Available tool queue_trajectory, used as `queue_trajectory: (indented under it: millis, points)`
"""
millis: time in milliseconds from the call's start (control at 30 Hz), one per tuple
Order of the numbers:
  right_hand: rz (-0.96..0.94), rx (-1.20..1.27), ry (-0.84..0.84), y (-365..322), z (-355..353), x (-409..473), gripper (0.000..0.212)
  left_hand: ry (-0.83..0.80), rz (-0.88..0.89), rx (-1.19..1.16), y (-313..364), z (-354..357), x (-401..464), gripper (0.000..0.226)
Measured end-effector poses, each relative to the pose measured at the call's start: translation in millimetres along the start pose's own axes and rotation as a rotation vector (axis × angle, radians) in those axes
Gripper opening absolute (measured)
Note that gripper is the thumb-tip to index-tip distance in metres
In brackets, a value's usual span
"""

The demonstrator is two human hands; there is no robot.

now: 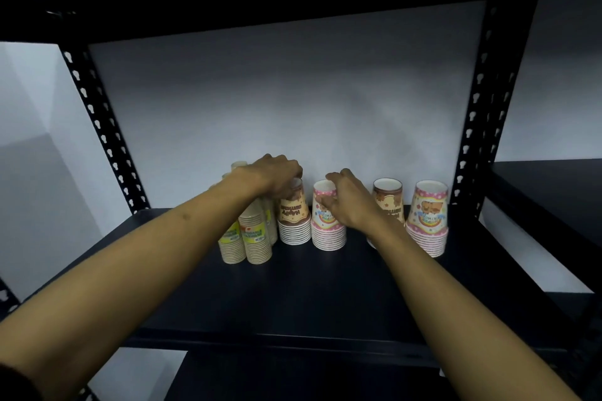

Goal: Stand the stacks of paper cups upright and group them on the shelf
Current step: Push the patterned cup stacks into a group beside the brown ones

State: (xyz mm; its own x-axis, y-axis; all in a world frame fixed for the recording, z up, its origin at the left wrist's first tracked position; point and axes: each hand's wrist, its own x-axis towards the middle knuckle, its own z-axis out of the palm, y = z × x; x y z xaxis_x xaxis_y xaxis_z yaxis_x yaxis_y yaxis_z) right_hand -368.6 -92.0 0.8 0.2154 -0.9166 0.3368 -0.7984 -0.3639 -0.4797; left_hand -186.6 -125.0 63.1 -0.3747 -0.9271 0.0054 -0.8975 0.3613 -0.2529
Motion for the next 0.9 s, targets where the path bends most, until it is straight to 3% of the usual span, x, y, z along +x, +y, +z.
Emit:
queue_trajectory:
  millis: [900]
  points:
    - [0.078,0.159,-0.010,10,7,33,0.066,0.060,-0.010,-0.070,-12,10,2,0.045]
